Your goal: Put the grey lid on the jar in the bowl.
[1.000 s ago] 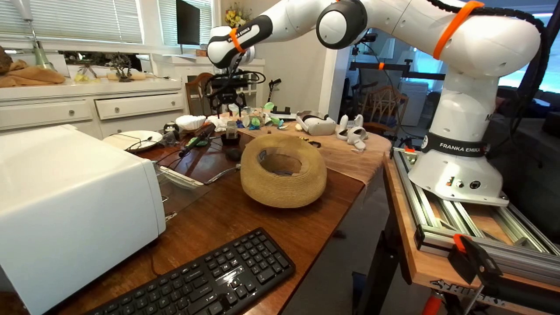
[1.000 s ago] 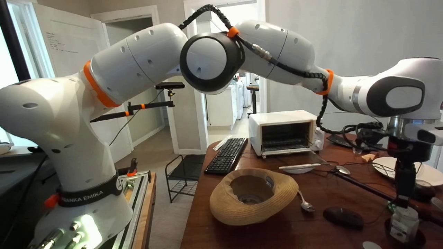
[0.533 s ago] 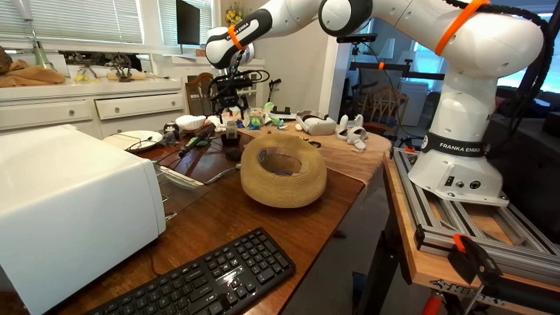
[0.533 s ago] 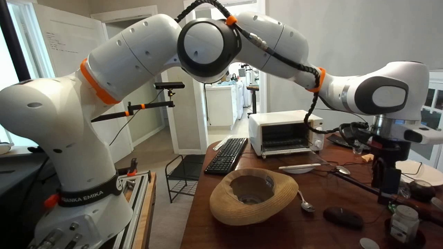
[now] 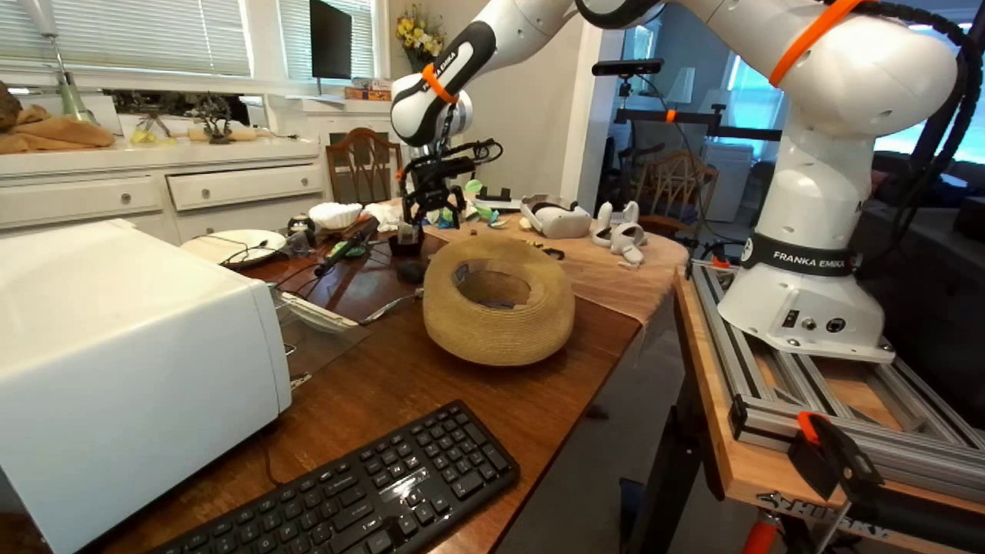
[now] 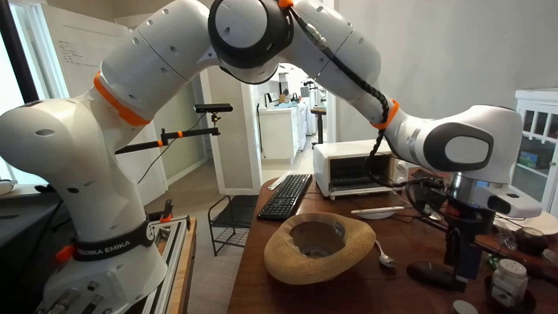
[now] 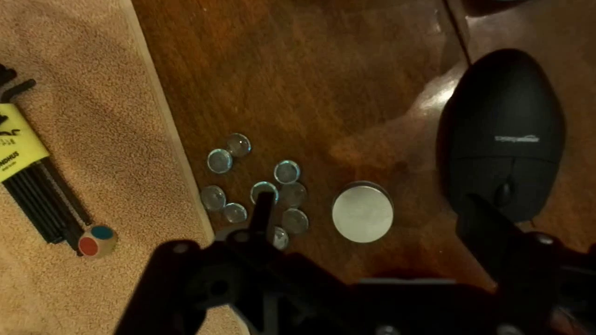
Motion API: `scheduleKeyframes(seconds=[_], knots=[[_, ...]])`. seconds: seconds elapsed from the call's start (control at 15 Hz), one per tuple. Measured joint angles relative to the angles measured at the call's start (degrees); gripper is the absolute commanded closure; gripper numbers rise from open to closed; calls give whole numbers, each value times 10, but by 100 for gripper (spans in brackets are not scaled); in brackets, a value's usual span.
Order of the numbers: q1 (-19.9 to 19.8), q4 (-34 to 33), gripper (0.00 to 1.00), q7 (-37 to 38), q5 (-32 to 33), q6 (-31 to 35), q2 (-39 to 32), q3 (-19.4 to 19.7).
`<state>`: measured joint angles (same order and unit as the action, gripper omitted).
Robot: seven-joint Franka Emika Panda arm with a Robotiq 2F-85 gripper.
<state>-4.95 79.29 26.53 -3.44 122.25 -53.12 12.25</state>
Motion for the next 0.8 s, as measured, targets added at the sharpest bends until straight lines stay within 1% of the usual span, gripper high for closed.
scheduleKeyframes(seconds=[0.13, 0.33, 0.53, 0.8], knots=[[0, 34, 0, 0, 0, 51, 4, 1], [0, 53, 0, 4, -1, 99, -4, 1], [-1, 52, 0, 8, -2, 120, -12, 1], [-3, 45, 0, 16, -5, 124, -14, 1]])
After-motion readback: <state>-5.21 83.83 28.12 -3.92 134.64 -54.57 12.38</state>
